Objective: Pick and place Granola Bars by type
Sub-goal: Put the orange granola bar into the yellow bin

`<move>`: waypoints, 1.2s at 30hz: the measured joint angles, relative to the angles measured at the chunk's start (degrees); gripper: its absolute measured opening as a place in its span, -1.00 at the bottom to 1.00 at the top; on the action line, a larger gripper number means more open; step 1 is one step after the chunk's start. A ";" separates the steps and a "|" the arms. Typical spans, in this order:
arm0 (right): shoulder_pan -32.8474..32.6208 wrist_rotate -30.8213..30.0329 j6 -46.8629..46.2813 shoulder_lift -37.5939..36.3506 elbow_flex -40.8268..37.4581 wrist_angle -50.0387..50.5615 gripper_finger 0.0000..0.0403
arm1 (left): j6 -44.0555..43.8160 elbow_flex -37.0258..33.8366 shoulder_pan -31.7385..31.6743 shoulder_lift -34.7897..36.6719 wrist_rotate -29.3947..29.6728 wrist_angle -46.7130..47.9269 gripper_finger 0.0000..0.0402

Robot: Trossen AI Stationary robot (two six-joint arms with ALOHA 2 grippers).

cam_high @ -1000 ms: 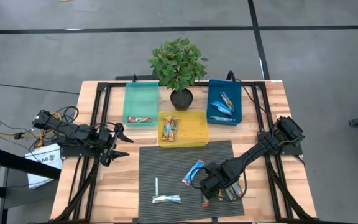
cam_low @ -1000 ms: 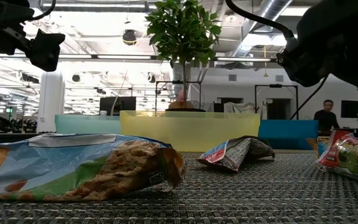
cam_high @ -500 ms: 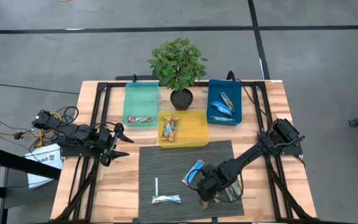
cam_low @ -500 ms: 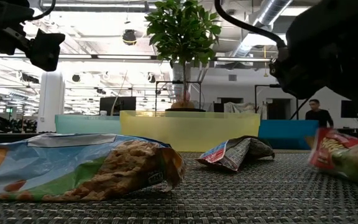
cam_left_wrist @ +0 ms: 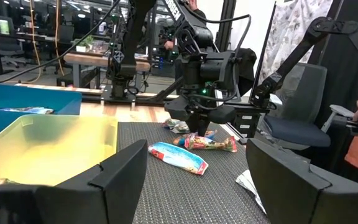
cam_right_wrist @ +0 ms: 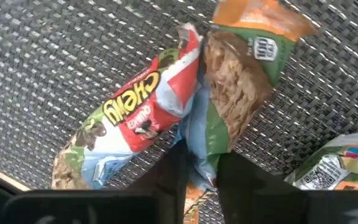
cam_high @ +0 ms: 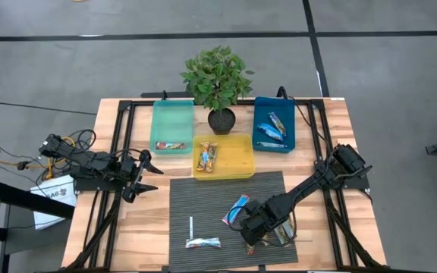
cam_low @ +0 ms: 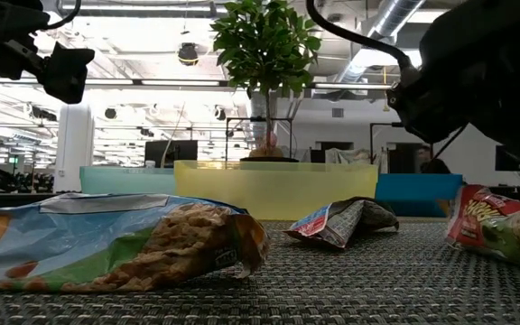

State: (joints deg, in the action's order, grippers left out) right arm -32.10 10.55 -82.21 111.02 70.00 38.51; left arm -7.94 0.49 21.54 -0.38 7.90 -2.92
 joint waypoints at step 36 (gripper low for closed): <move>3.05 -35.47 -2.79 -19.20 -0.02 10.72 -0.94 | 0.24 -0.01 0.02 0.01 0.00 -0.02 0.32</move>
State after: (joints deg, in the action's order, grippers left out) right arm -29.05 -24.93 -85.00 91.83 69.97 49.23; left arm -7.71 0.48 21.56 -0.37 7.90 -2.94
